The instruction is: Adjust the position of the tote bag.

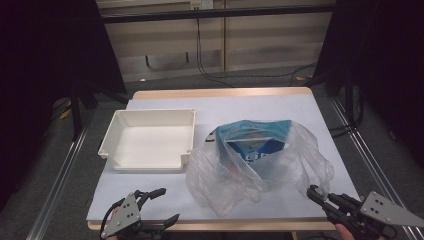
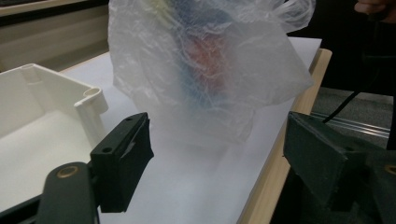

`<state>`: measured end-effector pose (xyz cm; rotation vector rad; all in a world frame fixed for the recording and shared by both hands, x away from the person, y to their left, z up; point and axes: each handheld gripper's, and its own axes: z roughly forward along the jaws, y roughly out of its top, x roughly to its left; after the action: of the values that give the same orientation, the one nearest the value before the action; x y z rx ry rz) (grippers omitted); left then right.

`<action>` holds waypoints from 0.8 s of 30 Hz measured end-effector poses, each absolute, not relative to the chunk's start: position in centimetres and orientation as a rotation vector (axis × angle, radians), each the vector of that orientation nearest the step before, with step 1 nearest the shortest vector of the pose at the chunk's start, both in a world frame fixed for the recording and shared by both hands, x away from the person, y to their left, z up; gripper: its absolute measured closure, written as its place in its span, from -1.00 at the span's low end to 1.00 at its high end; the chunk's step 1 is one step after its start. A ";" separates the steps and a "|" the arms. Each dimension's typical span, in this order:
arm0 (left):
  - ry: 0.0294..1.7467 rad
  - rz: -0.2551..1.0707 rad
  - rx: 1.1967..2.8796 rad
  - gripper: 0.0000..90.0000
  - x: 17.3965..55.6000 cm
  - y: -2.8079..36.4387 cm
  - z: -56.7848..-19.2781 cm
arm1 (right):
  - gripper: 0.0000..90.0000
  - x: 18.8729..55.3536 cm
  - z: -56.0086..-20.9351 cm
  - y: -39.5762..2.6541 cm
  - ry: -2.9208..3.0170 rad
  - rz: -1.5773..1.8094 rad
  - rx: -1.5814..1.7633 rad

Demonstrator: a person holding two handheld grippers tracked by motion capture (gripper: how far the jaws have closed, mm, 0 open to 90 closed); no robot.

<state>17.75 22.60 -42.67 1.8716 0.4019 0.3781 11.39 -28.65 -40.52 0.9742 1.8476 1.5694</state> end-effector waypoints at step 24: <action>0.204 0.236 1.875 -0.04 17.9 16.5 -40.4 | 1.00 13.6 -39.6 -27.3 1.951 1.589 0.910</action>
<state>17.86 16.53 -40.37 1.8753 0.2038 0.2360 13.57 -27.34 -39.57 0.9100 1.9509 1.5887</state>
